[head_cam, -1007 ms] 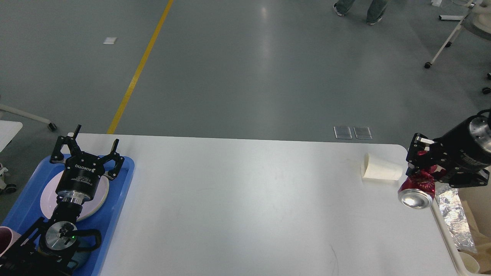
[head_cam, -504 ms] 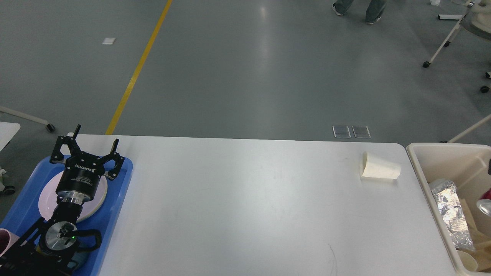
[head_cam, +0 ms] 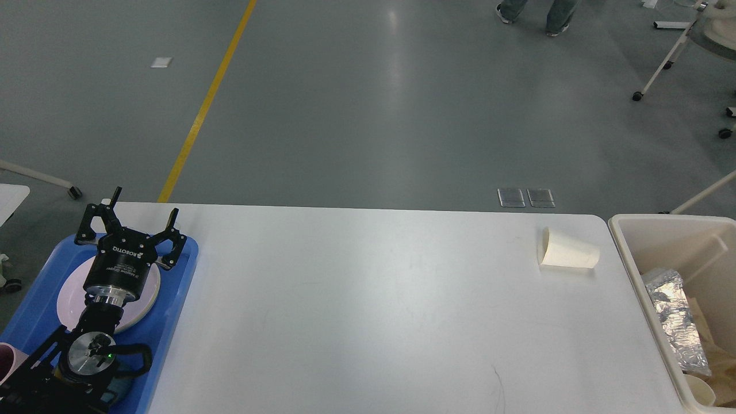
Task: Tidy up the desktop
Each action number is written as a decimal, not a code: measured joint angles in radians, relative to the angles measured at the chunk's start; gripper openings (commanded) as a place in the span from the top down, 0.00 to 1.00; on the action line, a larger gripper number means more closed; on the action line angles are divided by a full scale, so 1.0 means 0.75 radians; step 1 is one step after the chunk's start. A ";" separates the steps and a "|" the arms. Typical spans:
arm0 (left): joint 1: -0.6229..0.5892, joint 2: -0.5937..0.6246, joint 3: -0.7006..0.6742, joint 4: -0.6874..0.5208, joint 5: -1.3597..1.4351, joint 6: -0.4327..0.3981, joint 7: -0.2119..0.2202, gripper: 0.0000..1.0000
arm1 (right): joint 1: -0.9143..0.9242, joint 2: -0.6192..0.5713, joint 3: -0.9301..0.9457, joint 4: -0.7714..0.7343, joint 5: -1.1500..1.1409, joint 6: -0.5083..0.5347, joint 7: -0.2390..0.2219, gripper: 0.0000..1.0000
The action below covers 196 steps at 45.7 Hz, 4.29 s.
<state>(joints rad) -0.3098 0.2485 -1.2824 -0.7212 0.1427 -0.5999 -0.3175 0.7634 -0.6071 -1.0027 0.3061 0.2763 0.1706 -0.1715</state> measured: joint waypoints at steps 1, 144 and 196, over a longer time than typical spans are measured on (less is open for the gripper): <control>0.000 0.000 0.000 0.000 0.000 0.000 0.000 0.04 | -0.049 0.029 0.027 -0.063 0.000 -0.001 -0.001 1.00; 0.000 0.000 0.000 0.000 0.000 0.000 0.000 0.04 | 1.499 0.335 -0.333 1.192 0.509 0.270 -0.211 0.00; 0.000 0.000 0.000 0.000 0.000 0.000 -0.002 0.04 | 0.229 0.598 0.741 -0.259 0.510 -0.030 -0.209 0.07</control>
<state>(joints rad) -0.3098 0.2485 -1.2824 -0.7210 0.1426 -0.6000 -0.3192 0.9353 -0.1585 -0.4466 0.1122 0.6588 0.1482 -0.3285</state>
